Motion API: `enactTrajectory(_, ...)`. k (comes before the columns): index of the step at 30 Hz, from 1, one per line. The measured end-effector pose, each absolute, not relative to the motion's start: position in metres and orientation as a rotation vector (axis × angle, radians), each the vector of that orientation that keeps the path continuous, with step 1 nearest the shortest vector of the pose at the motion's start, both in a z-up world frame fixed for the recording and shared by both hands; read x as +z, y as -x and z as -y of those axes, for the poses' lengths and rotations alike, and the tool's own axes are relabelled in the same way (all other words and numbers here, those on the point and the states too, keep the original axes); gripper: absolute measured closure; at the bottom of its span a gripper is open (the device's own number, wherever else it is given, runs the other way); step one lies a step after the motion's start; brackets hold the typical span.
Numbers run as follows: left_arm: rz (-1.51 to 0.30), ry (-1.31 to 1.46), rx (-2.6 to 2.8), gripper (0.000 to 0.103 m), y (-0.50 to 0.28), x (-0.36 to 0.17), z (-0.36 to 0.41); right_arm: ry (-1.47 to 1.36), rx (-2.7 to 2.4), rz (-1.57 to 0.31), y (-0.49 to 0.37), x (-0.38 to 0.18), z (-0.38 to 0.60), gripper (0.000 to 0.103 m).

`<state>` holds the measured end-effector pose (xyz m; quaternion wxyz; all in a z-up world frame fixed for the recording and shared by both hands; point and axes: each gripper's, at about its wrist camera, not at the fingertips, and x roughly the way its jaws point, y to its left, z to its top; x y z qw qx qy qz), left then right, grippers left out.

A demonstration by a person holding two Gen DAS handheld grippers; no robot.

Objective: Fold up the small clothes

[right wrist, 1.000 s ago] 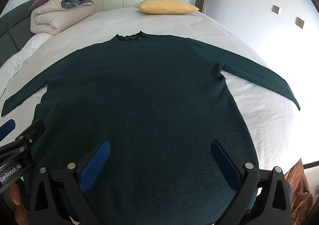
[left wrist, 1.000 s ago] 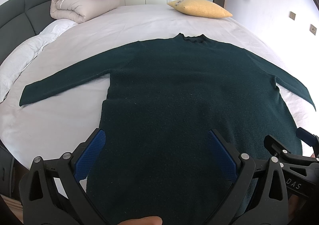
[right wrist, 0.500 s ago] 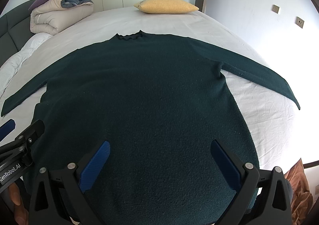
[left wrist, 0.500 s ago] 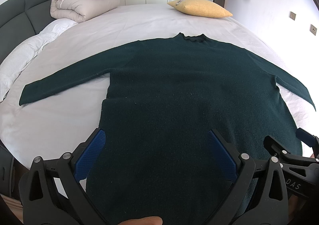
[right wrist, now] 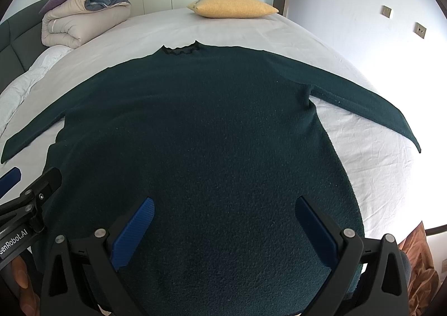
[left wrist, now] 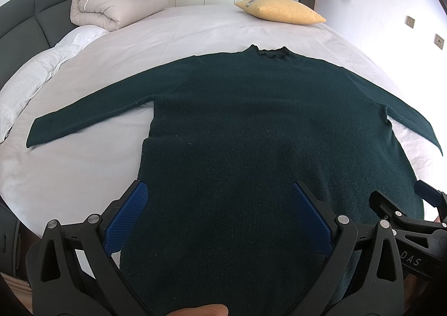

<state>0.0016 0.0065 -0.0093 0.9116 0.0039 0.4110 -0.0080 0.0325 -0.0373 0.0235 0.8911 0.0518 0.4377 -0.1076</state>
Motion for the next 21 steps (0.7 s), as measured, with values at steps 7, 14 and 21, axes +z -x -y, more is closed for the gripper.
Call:
enactTrajectory(7, -0.850, -0.007, -0.016, 0.000, -0.0013, -0.0113, -0.0066, -0.108, -0.221, -0.910, -0.0333, 0.0230, 0.0380, 0.000)
enactTrajectory(14, -0.853, -0.005, -0.017, 0.000, -0.0003, -0.0138, -0.0068, -0.109, -0.221, -0.913, -0.0325, 0.0219, 0.0377, 0.000)
enactTrajectory(21, -0.856, -0.004, -0.018, 0.000, -0.0002, -0.0165, -0.0067, -0.108, -0.218, -0.917, -0.0305, 0.0200, 0.0388, 0.000)
